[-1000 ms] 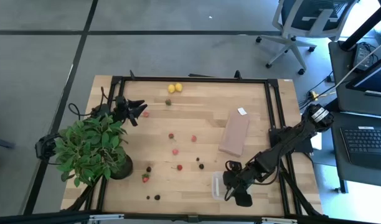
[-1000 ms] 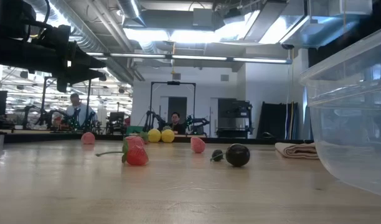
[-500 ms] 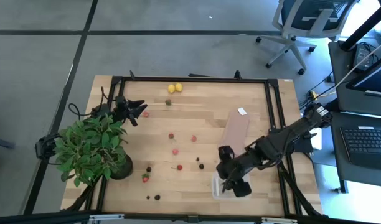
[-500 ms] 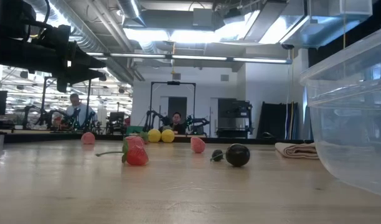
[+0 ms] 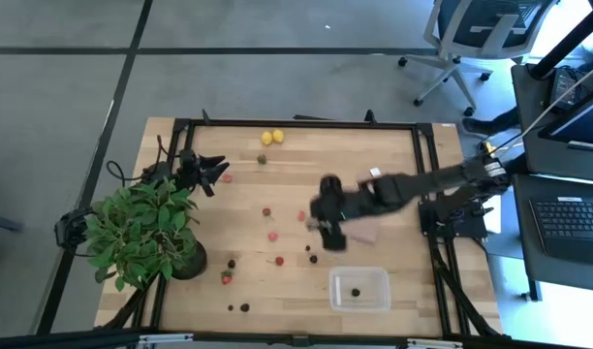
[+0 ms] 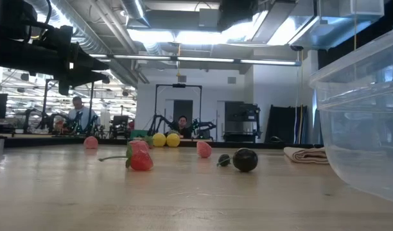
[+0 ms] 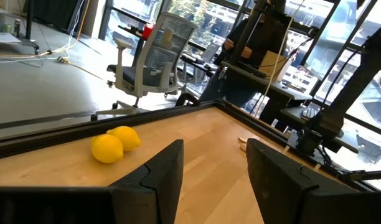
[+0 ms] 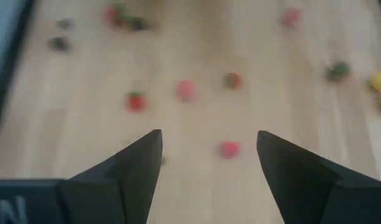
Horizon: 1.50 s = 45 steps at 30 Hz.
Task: Pick and placing Produce into tupperware
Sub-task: Put the peach into the transparent container
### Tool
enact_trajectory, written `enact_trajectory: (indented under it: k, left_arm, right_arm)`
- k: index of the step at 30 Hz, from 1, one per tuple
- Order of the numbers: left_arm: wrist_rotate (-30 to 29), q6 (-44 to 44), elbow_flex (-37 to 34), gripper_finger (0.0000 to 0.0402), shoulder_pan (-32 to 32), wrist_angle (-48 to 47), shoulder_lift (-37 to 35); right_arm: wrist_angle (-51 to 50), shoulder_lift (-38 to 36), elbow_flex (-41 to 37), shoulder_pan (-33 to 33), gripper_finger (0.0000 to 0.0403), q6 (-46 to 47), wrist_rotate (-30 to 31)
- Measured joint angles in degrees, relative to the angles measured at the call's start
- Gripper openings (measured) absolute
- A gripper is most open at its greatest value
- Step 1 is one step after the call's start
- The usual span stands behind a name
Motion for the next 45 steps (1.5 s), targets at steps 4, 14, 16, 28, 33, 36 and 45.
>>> enact_trajectory:
  k: [4, 14, 16, 28, 33, 36, 45]
  left_arm:
    - [0.0, 0.0, 0.0, 0.0165, 0.0, 0.0, 0.0]
    - [0.0, 0.1, 0.0, 0.0165, 0.0, 0.0, 0.0]
    - [0.0, 0.1, 0.0, 0.0165, 0.0, 0.0, 0.0]
    - [0.0, 0.1, 0.0, 0.0165, 0.0, 0.0, 0.0]
    - [0.0, 0.1, 0.0, 0.0165, 0.0, 0.0, 0.0]
    - [0.0, 0.1, 0.0, 0.0165, 0.0, 0.0, 0.0]
    - [0.0, 0.1, 0.0, 0.0165, 0.0, 0.0, 0.0]
  right_arm:
    - [1.9, 4.2, 0.0, -6.2, 0.0262, -3.8, -3.2]
    - [3.4, 18.8, -0.1, -8.3, 0.0261, -15.7, -12.1]
    - [3.9, 20.7, -0.1, -8.7, 0.0261, -16.3, -12.0]
    - [5.7, 25.4, -0.1, -11.7, 0.0261, -16.6, -11.5]
    - [6.7, 27.0, -0.1, -11.5, 0.0261, -17.8, -11.8]
    - [6.4, 27.9, -0.1, -11.5, 0.0261, -17.8, -12.0]
    - [6.4, 28.5, -0.1, -11.9, 0.0203, -17.6, -12.4]
